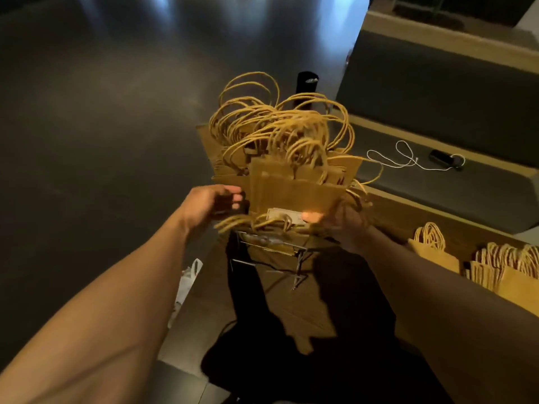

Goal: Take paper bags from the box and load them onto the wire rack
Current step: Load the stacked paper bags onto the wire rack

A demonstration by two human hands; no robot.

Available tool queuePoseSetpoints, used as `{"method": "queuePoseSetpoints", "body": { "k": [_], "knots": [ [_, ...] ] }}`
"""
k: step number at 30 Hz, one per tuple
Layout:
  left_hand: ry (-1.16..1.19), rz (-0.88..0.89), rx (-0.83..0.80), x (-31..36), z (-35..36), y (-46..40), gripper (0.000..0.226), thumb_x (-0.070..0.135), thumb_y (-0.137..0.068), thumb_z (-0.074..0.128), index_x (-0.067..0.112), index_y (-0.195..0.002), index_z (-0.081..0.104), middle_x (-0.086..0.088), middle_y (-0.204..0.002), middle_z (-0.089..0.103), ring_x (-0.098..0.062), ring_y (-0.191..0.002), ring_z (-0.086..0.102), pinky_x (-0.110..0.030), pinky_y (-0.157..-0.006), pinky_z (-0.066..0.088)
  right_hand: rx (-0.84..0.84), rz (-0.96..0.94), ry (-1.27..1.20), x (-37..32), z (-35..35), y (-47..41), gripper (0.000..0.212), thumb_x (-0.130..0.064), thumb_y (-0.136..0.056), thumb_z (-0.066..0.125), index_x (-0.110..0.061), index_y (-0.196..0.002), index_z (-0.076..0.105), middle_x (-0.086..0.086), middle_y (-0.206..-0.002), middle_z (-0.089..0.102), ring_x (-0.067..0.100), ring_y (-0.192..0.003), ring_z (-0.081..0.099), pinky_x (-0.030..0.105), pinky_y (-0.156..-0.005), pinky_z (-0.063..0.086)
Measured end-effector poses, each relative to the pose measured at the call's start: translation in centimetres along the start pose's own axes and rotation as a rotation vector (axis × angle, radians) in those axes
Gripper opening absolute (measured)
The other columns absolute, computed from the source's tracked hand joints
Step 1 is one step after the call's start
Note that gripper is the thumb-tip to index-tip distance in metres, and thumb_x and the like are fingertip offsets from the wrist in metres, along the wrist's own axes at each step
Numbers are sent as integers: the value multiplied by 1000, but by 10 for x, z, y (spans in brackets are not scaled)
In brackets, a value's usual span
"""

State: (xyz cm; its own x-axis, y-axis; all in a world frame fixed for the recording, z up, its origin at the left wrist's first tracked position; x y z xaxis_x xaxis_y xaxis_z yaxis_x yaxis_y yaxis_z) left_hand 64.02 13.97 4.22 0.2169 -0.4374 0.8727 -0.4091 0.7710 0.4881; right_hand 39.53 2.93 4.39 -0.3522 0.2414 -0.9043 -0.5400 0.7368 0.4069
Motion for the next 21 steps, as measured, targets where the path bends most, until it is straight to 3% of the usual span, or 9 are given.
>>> {"method": "queuePoseSetpoints", "body": {
  "k": [2,4,6,9,10,12,16,18,21],
  "knots": [
    [-146,0,-81,4,8,-6,31,-2,-94,48,14,-78,70,2,-74,73,-18,-78,66,-32,-77,54,-64,1,3,5,5,-1,19,3,-86,64,-15,-84,59,-11,-64,69,1,-62,65,15,-58,52],
    [-242,10,-156,6,16,-11,43,-10,-93,47,16,-65,67,6,-61,69,-14,-69,66,-24,-64,55,-84,-47,40,9,7,-7,14,-1,-85,66,-9,-96,64,-4,-86,72,5,-76,67,20,-70,54],
    [-296,-2,-240,3,21,-13,51,-15,-91,46,17,-58,68,10,-55,66,-2,-52,62,-15,-50,50,-54,-49,72,14,4,-12,35,-14,-76,73,-10,-109,65,6,-106,69,18,-94,66,34,-81,54],
    [-354,-24,-317,-3,19,-24,23,-6,-89,64,11,-76,73,9,-62,70,-1,-55,64,-12,-51,48,-62,-80,125,9,6,-16,52,-29,-69,85,-11,-113,63,2,-111,67,8,-99,65,26,-85,53],
    [-373,-19,-310,-1,18,-22,7,4,-85,72,2,-78,71,6,-63,68,-4,-54,62,-13,-51,47,-28,-106,203,2,7,-15,46,-22,-72,85,-12,-111,63,-2,-107,65,-3,-95,63,18,-83,51],
    [-448,-19,-278,-6,13,-31,30,19,-79,81,-7,-85,67,-8,-67,61,-8,-51,54,-17,-49,44,-10,-179,338,-2,10,-17,31,-7,-78,80,-19,-98,61,-13,-95,59,-18,-83,57,9,-76,43],
    [-457,9,-183,-14,8,-36,39,13,-76,82,-18,-92,64,-23,-80,66,-8,-52,61,-17,-49,48,86,-329,591,0,8,-15,25,-14,-81,78,-3,-103,71,9,-101,69,10,-93,62,25,-79,48],
    [-477,83,-133,-12,9,-34,35,13,-75,83,-16,-86,65,-9,-68,69,-4,-51,60,-14,-48,47,129,-347,612,3,4,-18,23,-24,-87,68,-2,-91,75,13,-92,73,18,-83,66,30,-77,51],
    [-448,165,-63,-11,8,-34,24,5,-78,80,-14,-80,65,-1,-55,59,1,-43,53,-9,-47,43,87,-86,379,14,-4,-23,27,-9,-102,46,-5,-94,72,-8,-68,72,-1,-61,67,19,-70,55]
  ]
}}
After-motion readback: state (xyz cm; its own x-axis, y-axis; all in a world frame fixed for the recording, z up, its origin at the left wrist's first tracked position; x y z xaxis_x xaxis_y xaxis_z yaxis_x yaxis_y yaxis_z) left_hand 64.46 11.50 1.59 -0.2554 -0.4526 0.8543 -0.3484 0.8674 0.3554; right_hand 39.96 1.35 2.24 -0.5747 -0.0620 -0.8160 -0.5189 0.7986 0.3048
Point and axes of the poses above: each hand's wrist, its own y-axis away from the middle knuckle, its own z-axis out of the palm, x = y × z, the point moved 4 cm from there along -y, towards the middle knuckle
